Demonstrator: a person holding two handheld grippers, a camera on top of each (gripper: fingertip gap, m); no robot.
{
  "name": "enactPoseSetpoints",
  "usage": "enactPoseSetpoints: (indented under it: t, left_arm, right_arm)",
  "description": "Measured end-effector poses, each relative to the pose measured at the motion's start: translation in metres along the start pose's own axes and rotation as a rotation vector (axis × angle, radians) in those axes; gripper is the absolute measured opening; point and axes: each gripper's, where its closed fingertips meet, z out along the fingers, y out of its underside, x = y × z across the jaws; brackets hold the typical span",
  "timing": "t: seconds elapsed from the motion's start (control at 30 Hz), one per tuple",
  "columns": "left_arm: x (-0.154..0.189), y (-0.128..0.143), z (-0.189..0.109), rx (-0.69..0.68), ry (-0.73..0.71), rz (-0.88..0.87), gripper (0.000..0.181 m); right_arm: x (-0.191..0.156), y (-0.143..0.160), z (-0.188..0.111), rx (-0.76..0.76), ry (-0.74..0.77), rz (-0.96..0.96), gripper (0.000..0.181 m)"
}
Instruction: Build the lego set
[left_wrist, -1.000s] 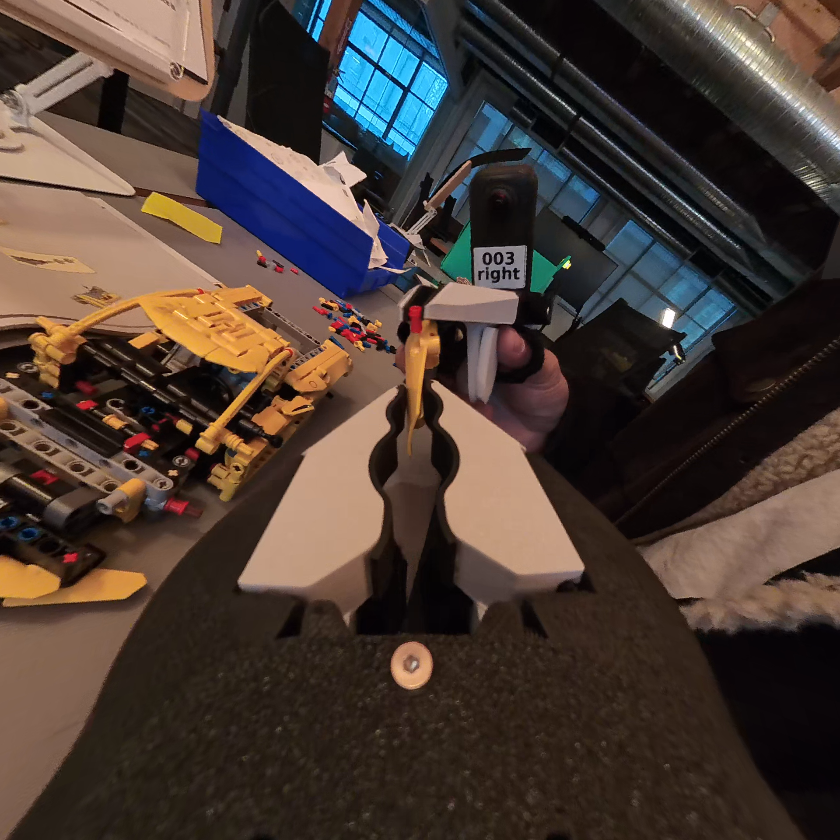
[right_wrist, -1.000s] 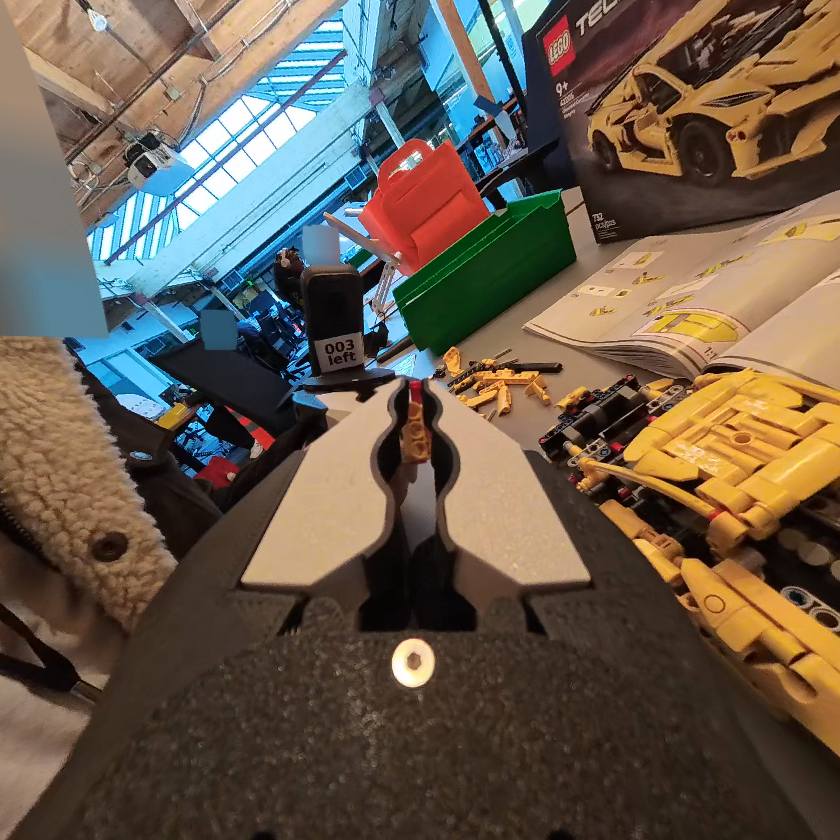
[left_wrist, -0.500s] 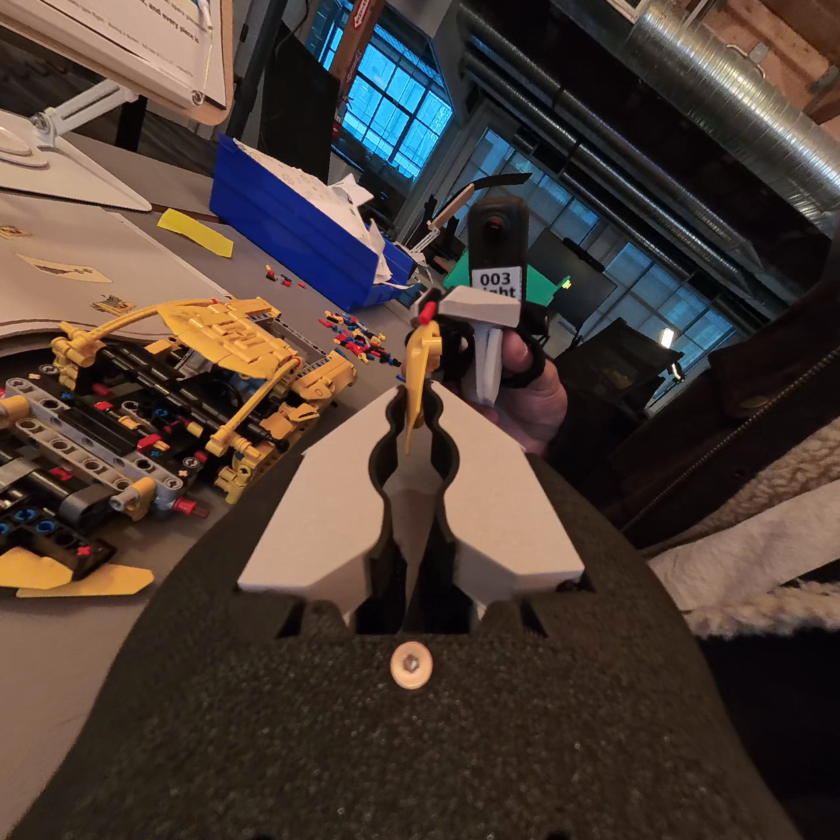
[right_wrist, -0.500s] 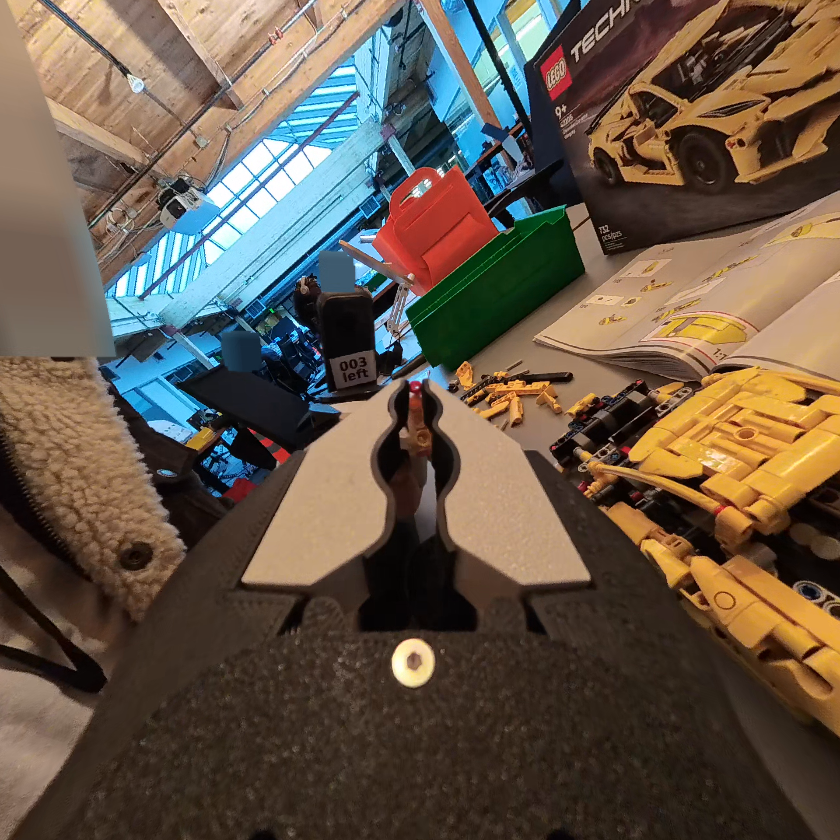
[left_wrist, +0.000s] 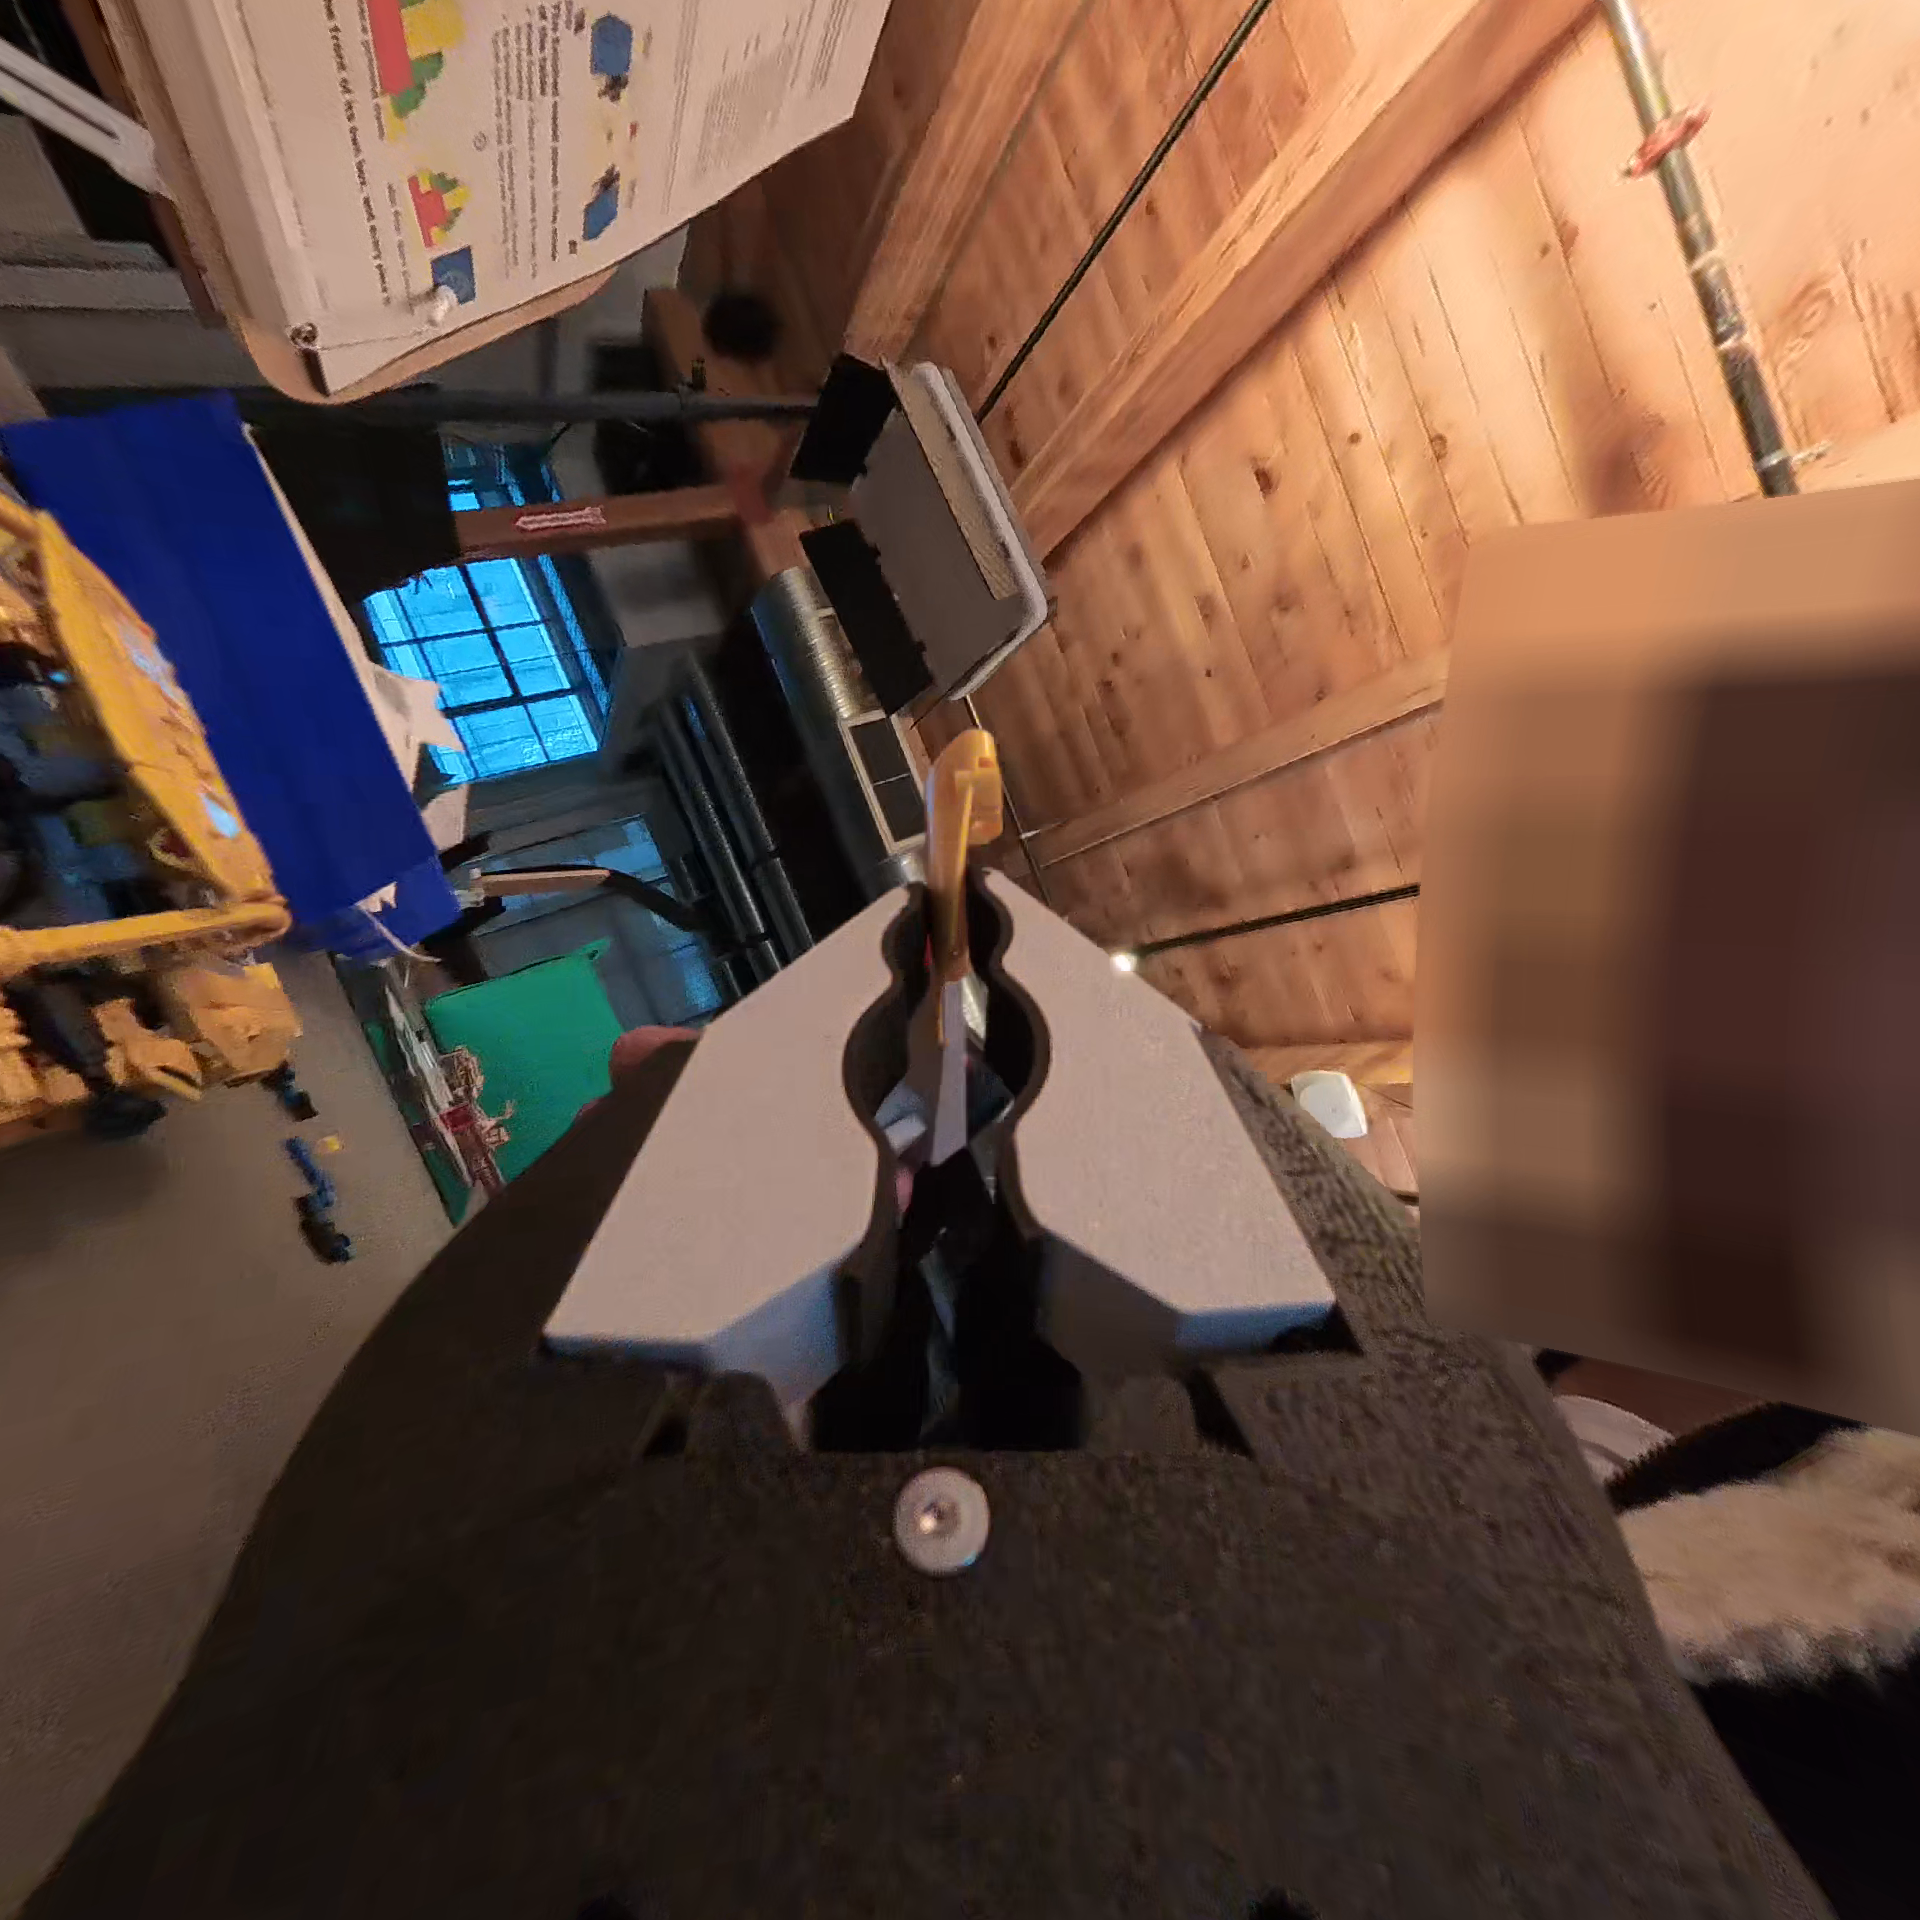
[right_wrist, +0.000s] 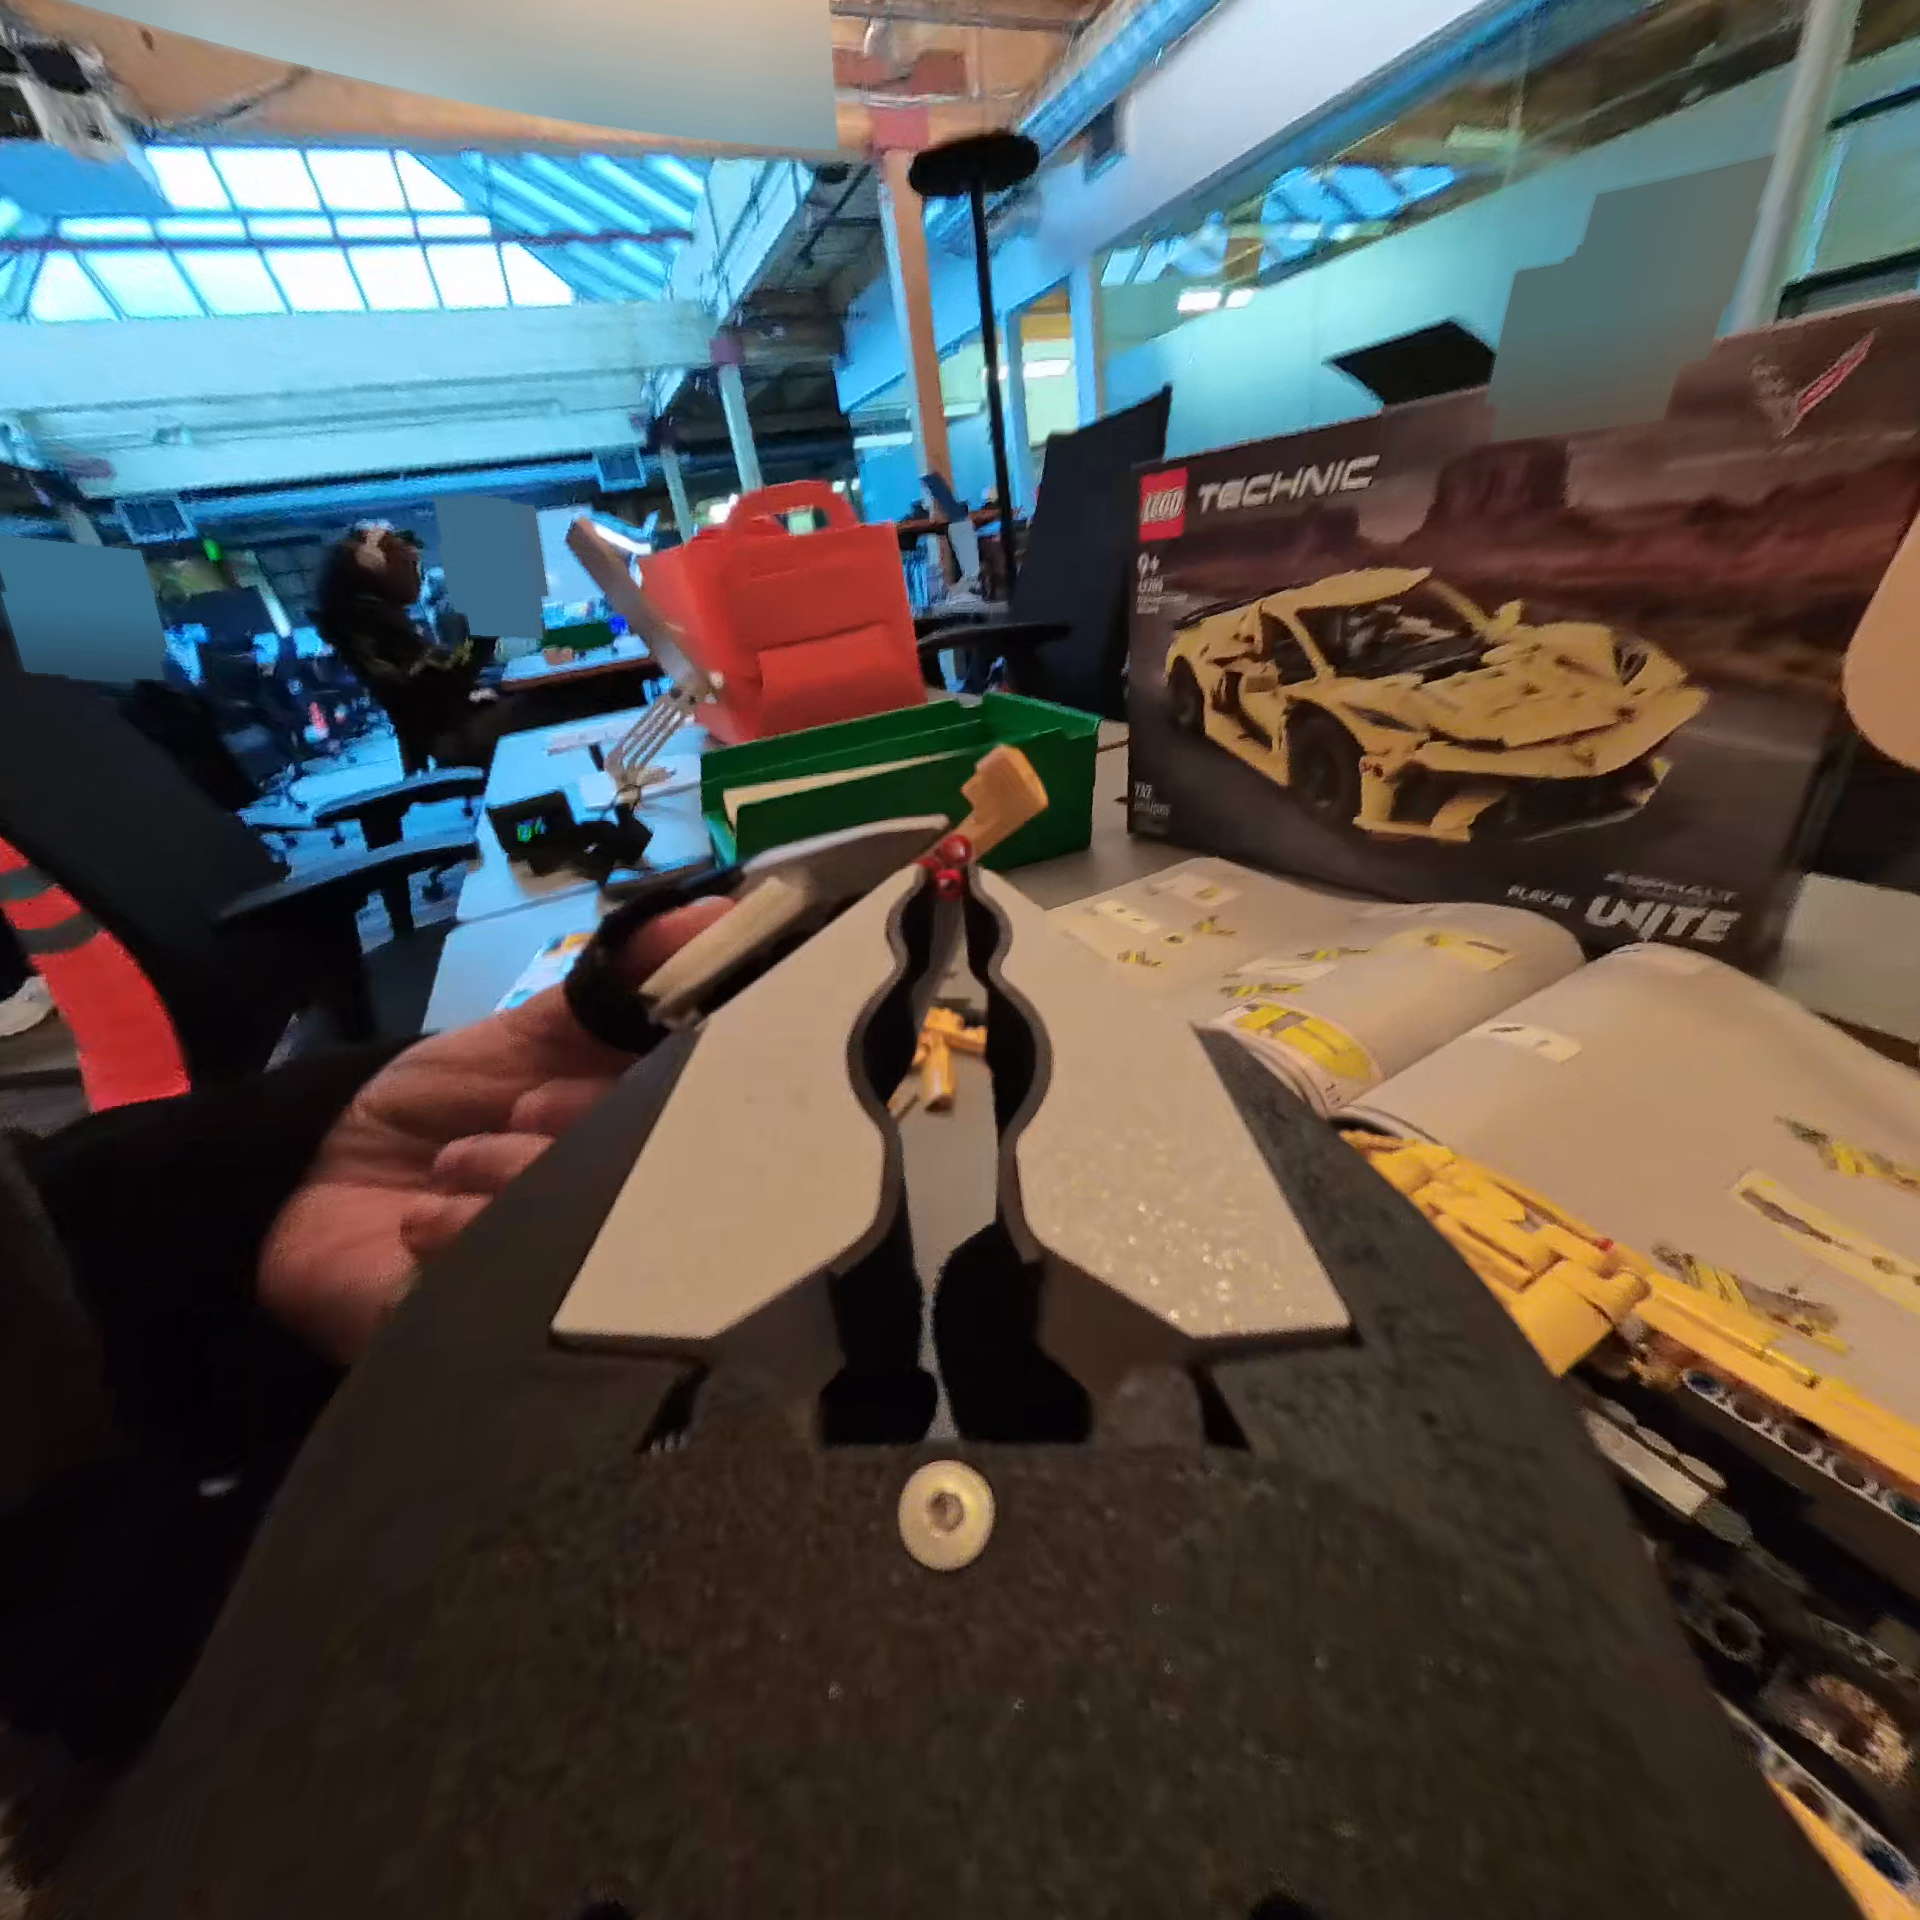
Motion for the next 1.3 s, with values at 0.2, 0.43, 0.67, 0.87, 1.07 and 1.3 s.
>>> enactPoseSetpoints:
  t: [0.2,0.43,0.67,0.87,1.07,1.3]
  left_arm:
    - [0.002,0.004,0.009,0.023,0.037,-0.035,0.006]
    - [-0.001,0.007,0.013,0.048,0.015,-0.006,0.007]
    - [-0.008,0.002,0.011,0.117,0.009,-0.037,0.006]
    - [-0.006,-0.002,0.008,0.07,-0.034,0.046,0.006]
    - [-0.042,-0.024,-0.028,-0.286,-0.474,0.636,0.007]
    - [-0.064,-0.018,-0.041,-0.443,-0.651,0.865,0.007]
  right_arm:
    - [-0.007,0.002,0.006,-0.01,-0.003,-0.04,0.004]
    - [-0.008,-0.003,0.004,0.013,0.013,-0.062,0.004]
    - [-0.002,0.002,0.006,-0.028,0.08,-0.14,0.004]
    - [0.006,0.006,-0.009,-0.123,0.07,-0.123,0.004]
    - [0.055,0.094,-0.128,-0.911,0.025,-0.126,0.004]
    - [0.064,0.13,-0.225,-1.286,-0.004,-0.124,0.004]
